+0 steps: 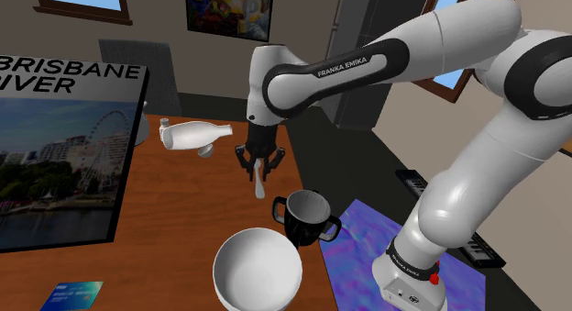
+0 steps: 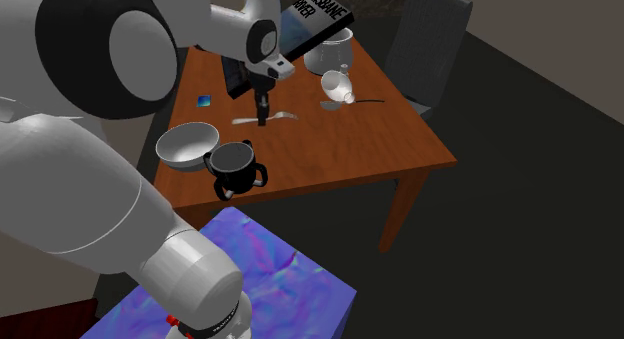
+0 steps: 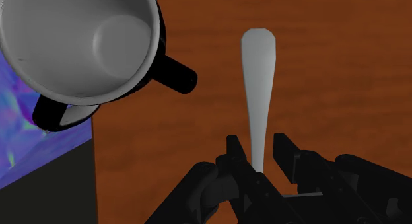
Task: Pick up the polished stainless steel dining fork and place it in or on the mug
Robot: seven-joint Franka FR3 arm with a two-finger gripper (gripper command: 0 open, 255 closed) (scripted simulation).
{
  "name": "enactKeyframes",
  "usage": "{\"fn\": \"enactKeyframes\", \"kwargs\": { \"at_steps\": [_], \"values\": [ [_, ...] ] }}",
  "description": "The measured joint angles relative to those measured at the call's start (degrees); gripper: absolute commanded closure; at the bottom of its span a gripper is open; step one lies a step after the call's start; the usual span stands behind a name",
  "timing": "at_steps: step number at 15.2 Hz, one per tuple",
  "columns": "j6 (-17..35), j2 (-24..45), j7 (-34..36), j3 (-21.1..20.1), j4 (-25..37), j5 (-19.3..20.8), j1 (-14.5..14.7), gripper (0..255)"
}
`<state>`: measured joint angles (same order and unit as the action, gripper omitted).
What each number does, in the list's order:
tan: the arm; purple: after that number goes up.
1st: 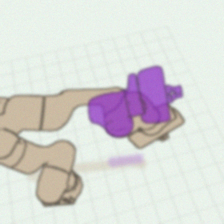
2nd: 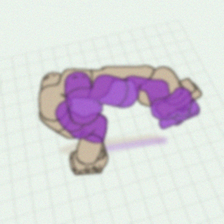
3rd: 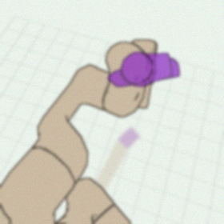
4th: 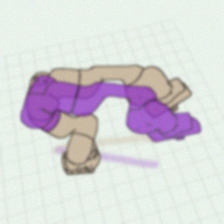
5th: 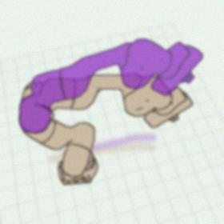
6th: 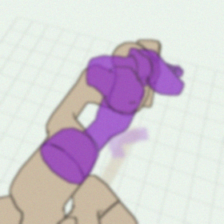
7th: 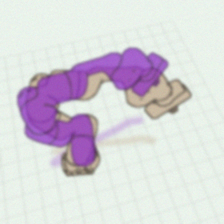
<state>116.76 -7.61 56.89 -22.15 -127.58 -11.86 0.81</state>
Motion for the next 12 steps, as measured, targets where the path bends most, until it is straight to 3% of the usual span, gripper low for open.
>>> {"fn": "enactKeyframes", "kwargs": {
  "at_steps": [12],
  "values": [
    [-9.24, -3.27, 0.47, 0.76, 6.10, -0.32, -0.18, 255]
  ]
}}
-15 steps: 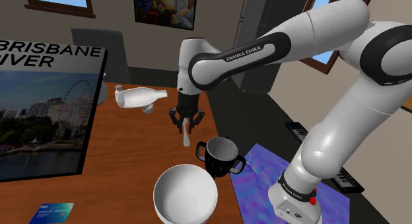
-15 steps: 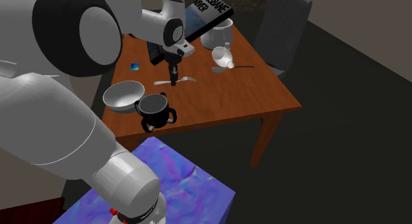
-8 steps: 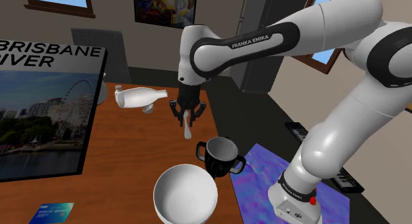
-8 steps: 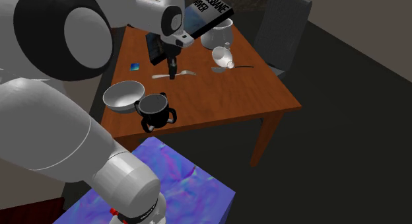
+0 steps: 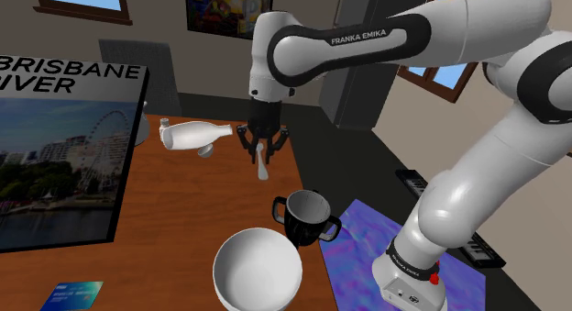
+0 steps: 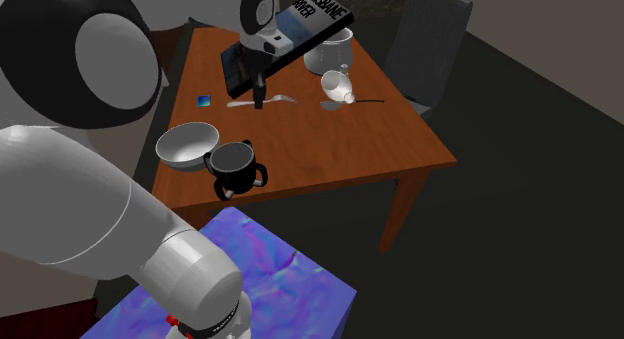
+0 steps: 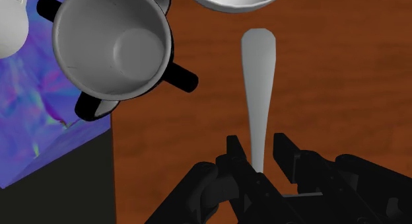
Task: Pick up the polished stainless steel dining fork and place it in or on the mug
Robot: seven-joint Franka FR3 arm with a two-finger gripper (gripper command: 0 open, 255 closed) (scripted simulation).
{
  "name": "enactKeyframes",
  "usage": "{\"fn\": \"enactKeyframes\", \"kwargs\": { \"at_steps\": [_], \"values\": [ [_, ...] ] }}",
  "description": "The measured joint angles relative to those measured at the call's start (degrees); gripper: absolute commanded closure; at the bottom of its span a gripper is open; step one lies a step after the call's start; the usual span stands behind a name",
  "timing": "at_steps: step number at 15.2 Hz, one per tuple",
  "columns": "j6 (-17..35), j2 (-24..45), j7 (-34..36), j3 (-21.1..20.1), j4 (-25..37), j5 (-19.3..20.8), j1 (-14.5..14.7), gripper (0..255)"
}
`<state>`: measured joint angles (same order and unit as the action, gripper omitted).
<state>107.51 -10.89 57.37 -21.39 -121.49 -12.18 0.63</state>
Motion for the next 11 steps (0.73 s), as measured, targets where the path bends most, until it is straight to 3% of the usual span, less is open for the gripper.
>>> {"fn": "enactKeyframes", "kwargs": {
  "at_steps": [3, 11],
  "values": [
    [-2.13, 0.00, 0.24, 0.14, 2.14, 0.19, -0.11, 255],
    [-3.86, -16.86, -1.48, 1.38, -12.74, -5.07, 2.58, 255]
  ]
}}
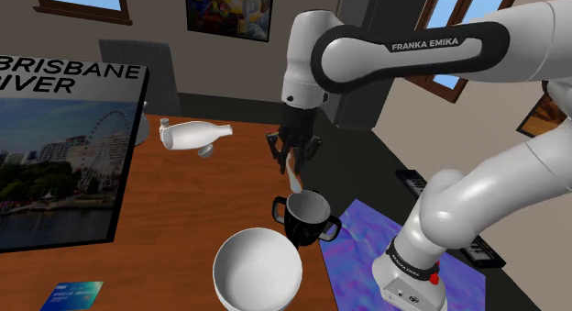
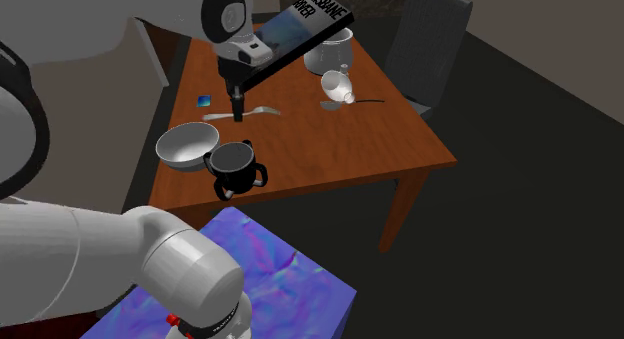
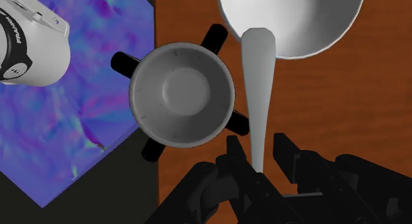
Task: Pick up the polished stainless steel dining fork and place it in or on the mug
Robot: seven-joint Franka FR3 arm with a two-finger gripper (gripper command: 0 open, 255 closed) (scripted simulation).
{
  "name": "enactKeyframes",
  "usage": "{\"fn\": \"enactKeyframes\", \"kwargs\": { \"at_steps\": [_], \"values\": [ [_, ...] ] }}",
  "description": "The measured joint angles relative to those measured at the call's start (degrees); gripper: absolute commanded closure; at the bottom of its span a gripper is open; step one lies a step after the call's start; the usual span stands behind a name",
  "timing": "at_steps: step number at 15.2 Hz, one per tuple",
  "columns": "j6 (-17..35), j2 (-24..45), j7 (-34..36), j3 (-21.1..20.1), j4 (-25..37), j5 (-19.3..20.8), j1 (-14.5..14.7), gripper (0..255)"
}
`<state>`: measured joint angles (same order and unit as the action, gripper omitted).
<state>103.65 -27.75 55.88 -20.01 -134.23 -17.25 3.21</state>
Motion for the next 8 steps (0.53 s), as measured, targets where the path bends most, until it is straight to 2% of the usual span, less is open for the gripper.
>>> {"fn": "enactKeyframes", "kwargs": {
  "at_steps": [5, 8],
  "values": [
    [-2.41, -12.48, -0.22, 0.99, -10.12, -2.90, 2.98, 255],
    [-1.30, -14.29, 0.07, 0.37, -12.93, -3.91, 3.82, 255]
  ]
}}
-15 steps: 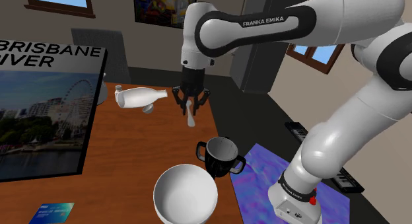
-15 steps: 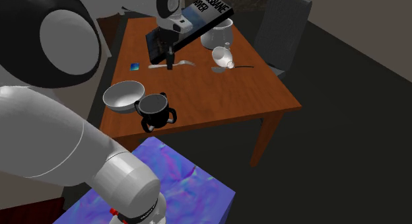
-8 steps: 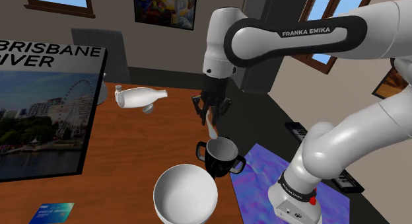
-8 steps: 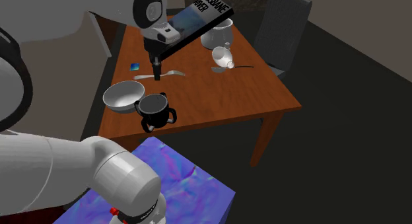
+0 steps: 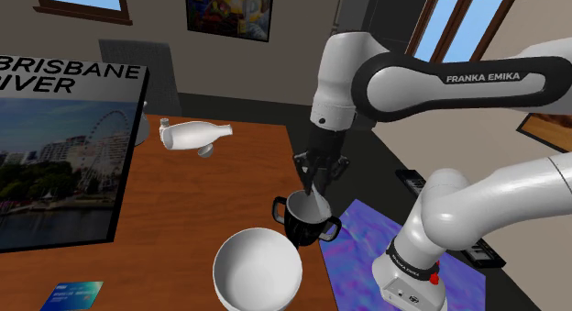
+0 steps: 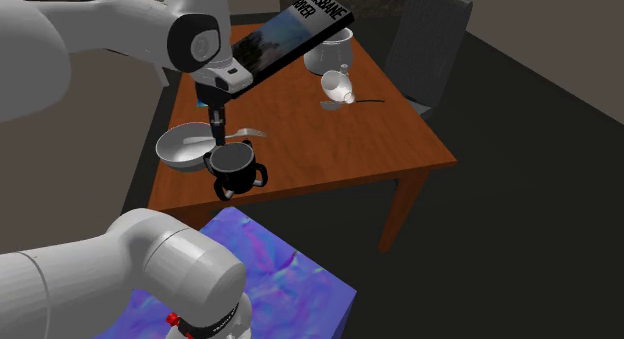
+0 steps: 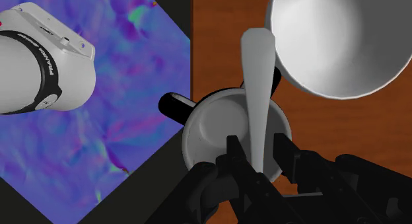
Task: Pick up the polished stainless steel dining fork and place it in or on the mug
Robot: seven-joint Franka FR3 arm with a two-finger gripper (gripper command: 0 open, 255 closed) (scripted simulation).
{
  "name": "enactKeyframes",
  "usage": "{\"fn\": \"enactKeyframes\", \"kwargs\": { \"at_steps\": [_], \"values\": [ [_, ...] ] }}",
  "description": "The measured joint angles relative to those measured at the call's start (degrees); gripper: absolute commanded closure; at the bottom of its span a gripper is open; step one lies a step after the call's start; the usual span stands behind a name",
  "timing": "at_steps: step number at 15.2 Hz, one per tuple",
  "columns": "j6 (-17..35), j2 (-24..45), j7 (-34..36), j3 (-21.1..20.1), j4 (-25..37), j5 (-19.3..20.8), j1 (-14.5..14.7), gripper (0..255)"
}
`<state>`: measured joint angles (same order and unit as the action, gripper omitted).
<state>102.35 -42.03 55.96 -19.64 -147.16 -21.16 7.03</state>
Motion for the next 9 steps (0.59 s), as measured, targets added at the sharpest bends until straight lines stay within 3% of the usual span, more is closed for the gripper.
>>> {"fn": "enactKeyframes", "kwargs": {
  "at_steps": [9],
  "values": [
    [6.45, 1.02, -1.07, -1.42, -5.53, -1.50, 0.45, 255]
  ]
}}
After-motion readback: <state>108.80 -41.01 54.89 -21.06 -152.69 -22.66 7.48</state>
